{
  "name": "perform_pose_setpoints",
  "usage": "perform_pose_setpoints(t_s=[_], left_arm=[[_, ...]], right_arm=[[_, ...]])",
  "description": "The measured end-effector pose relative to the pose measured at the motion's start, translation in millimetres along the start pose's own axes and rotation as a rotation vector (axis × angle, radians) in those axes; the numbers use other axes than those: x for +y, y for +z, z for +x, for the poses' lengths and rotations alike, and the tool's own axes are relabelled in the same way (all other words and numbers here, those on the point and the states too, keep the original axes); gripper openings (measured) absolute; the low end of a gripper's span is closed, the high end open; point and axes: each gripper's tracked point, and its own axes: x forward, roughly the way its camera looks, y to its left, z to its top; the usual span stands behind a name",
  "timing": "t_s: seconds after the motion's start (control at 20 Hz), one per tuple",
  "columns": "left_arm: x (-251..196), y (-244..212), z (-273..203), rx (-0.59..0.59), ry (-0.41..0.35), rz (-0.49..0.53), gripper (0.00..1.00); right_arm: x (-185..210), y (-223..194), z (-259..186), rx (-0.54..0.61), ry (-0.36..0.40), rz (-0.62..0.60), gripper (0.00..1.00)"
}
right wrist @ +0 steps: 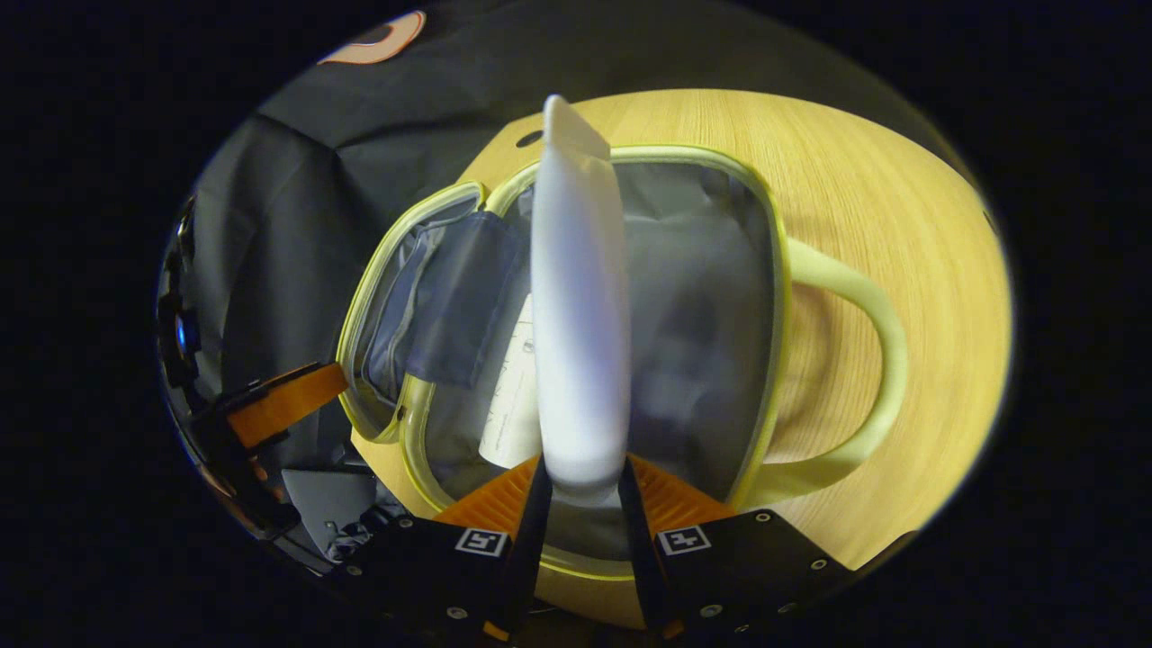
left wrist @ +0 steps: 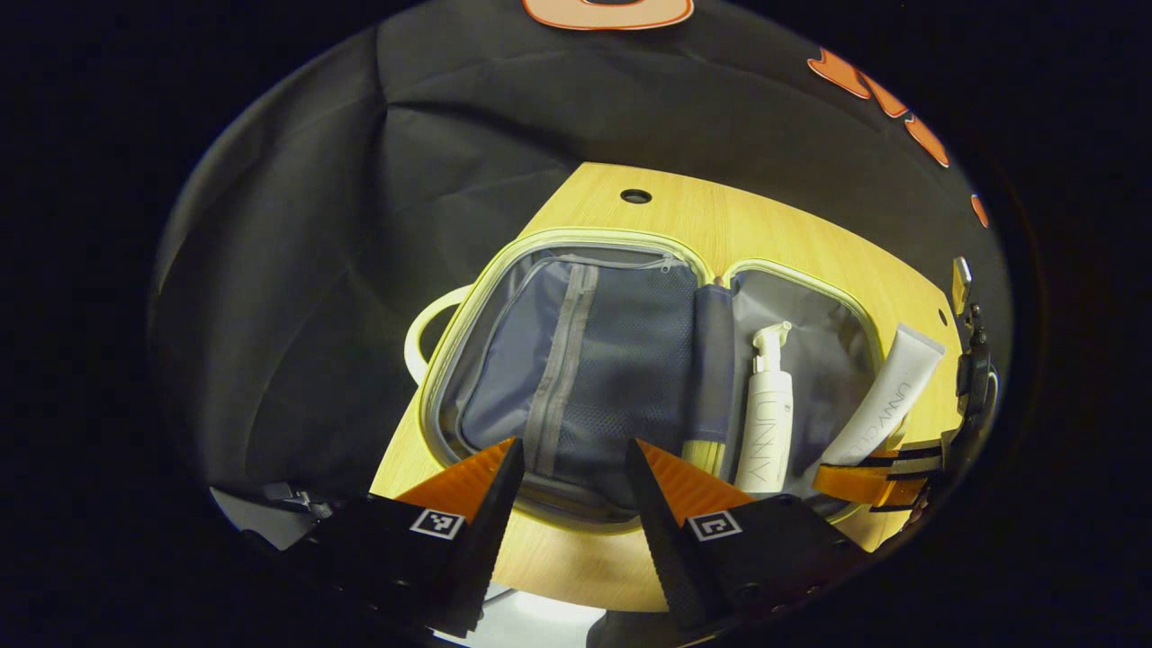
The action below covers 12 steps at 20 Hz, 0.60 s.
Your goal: First open the suitcase, pack the skin care products into it, and then close the suitcase.
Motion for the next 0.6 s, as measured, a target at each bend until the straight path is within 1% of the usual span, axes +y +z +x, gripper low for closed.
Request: perform_pose_setpoints(t_s=[0.05, 0.1, 0.15, 0.2, 0.3, 0.35, 0.4, 0.5, 0.55, 0.6], left_arm=[[2, 0, 0, -0.001, -0.003, -0.007, 0.75], [4, 1, 0, -0.003, -0.002, -0.008, 0.75], [6, 1, 0, -0.003, 0.001, -0.007, 0.75], [7, 0, 0, -0.005, 0.002, -0.009, 0.75], [7, -1, 1, -0.004, -0.005, -0.013, 0.75], [9, -1, 1, -0.006, -0.005, -0.017, 0.76], [11, -2, 2, -0.007, -0.004, -0.019, 0.76], [15, -1, 1, -0.007, 0.001, -0.025, 0.75], [17, 0, 1, -0.012, 0.003, -0.027, 0.75], [22, 1, 2, -0.011, 0.009, -0.033, 0.75]], right_arm=[[-2, -2, 7, 0.033, -0.023, 0.023, 0.41], [-2, -2, 9, 0.051, -0.039, 0.057, 0.52], [-3, -1, 12, 0.069, -0.051, 0.089, 0.47], [-3, -1, 15, 0.083, -0.063, 0.119, 0.47], [-3, -2, 17, 0.111, -0.072, 0.141, 0.47], [-4, 0, 17, 0.106, -0.075, 0.148, 0.55], [-1, 8, 15, 0.078, -0.074, 0.155, 0.52], [-12, 13, 13, 0.048, -0.107, 0.169, 0.52], [-16, 16, 7, 0.029, -0.111, 0.179, 0.53], [-16, 20, -1, 0.008, -0.112, 0.191, 0.58]])
